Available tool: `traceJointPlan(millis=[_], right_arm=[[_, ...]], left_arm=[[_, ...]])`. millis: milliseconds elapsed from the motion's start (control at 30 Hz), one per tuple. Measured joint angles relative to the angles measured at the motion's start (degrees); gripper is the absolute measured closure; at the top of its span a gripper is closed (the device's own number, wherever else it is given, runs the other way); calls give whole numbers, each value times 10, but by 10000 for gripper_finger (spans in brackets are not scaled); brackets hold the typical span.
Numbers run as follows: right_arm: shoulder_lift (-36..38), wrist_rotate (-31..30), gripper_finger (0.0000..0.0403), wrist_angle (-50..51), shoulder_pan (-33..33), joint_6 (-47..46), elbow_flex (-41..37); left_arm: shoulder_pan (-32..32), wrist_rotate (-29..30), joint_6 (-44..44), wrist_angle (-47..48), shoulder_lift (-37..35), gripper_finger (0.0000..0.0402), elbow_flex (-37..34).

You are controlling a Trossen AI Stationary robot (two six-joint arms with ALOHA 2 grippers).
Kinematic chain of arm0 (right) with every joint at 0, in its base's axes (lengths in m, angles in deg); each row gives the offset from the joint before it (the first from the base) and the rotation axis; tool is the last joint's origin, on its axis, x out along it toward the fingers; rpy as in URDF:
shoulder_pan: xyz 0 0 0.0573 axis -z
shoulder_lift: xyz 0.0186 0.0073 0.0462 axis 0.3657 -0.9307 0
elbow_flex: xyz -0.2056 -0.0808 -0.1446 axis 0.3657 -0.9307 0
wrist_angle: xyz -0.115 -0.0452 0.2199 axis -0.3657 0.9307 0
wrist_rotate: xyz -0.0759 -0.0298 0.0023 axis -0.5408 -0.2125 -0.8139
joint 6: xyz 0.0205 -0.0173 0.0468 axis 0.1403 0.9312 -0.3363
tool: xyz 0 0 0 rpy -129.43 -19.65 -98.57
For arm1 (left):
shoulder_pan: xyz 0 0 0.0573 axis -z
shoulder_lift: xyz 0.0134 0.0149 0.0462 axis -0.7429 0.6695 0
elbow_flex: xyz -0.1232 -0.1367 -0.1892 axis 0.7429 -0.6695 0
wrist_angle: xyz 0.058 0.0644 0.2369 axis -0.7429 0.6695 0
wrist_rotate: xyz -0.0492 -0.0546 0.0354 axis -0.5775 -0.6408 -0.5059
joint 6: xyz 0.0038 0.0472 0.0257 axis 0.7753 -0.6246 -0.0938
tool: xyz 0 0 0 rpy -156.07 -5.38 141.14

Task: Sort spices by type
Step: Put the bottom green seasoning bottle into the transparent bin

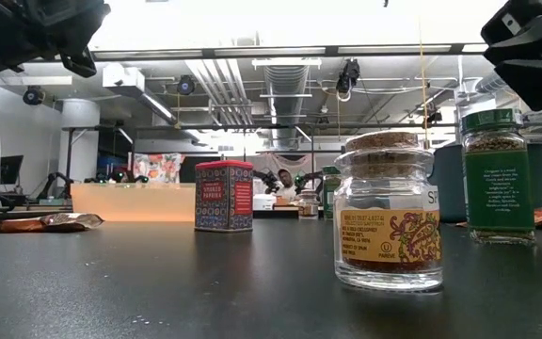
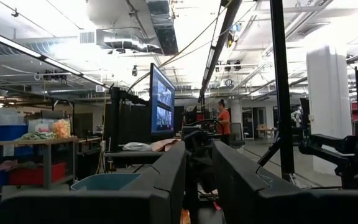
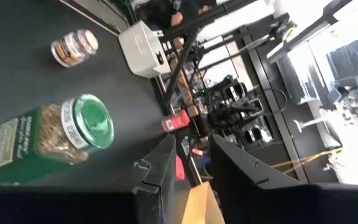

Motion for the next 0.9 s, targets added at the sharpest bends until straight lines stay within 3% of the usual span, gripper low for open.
traceJointPlan(millis=[200,467,567,667,833,900], right_arm=[[0,0,312,-1,0,91,0],[0,14,312,-50,0,73,0],[0,44,312,-97,0,11,0],[0,96,312,-141,0,-118,0],[0,102,312,-148,0,-331,0],[0,102,312,-147,0,-365,0]], left_arm=[[0,0,0,0,0,335,0],[0,0,0,0,0,335,0],[0,0,0,0,0,335,0],[0,0,0,0,0,335,0],[0,0,0,0,0,335,0],[0,0,0,0,0,335,0]])
